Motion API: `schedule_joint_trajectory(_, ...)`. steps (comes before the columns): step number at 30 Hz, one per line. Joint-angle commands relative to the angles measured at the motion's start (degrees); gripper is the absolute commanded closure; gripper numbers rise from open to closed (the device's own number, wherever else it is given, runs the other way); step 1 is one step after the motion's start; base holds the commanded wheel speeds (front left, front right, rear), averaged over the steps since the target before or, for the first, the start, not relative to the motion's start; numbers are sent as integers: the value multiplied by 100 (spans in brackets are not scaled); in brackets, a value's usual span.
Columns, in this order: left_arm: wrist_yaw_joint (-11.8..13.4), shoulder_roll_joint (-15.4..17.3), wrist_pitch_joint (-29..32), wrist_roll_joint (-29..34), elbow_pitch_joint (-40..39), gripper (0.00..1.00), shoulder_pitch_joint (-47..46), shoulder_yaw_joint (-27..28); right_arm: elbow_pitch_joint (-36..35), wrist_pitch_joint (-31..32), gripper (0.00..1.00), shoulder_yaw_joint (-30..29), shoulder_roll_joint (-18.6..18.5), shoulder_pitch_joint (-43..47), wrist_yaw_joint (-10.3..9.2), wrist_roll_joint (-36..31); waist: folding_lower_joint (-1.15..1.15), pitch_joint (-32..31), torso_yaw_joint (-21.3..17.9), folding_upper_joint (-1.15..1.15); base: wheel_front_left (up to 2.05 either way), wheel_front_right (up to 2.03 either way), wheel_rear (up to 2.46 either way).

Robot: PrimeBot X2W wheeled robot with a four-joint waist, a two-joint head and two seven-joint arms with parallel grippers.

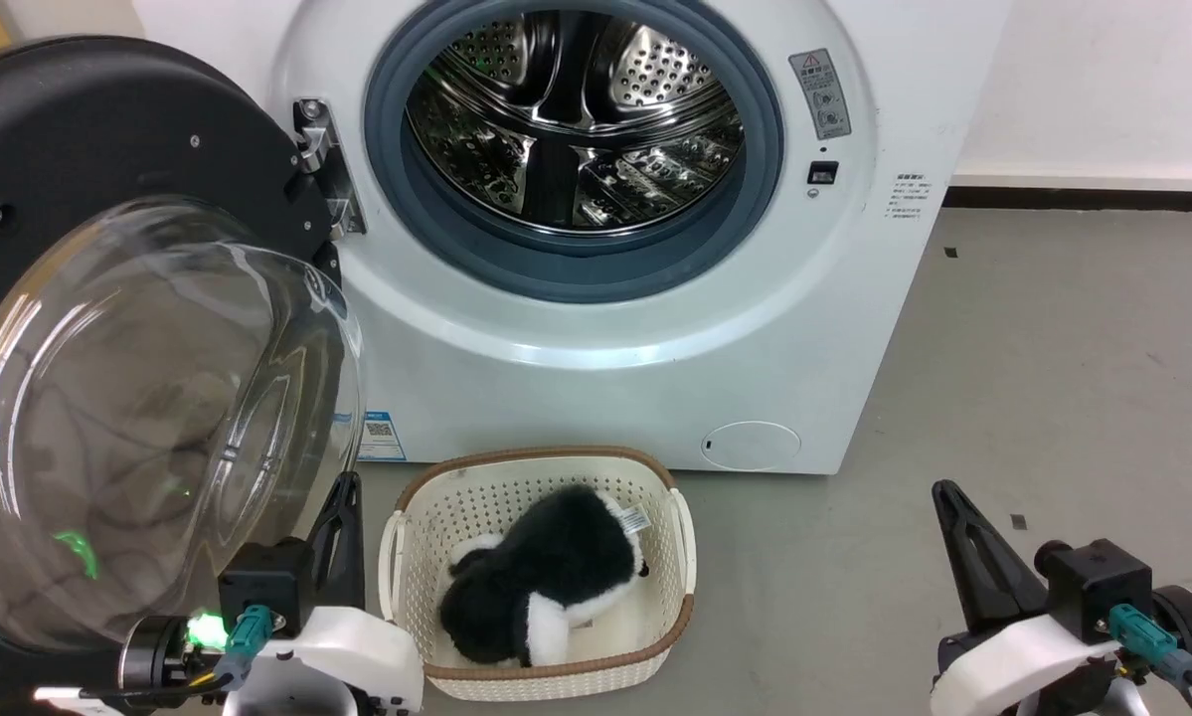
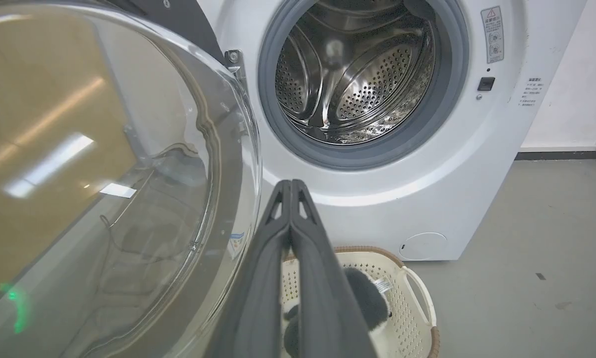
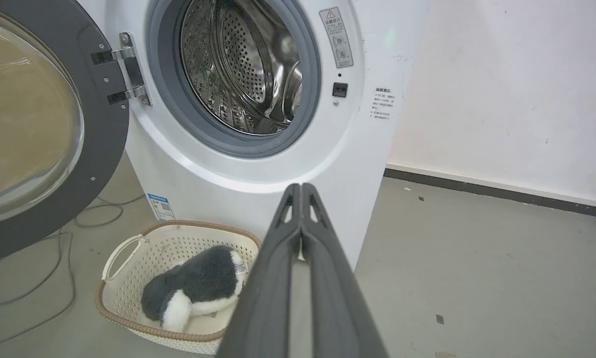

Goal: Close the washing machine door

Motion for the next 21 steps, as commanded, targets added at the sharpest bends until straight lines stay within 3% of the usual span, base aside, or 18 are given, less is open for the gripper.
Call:
schedule_joint_trajectory(1, -55, 10, 42, 50, -42, 100, 86, 37, -45, 47, 100, 5, 9, 9, -5, -47, 0, -9, -4, 0, 0, 0, 0)
schedule_joint_trajectory(21, -173, 11, 198, 110, -120, 100, 127, 146, -75, 204, 100, 9, 11, 10, -5, -102, 0, -62, -28, 0, 0, 0, 0)
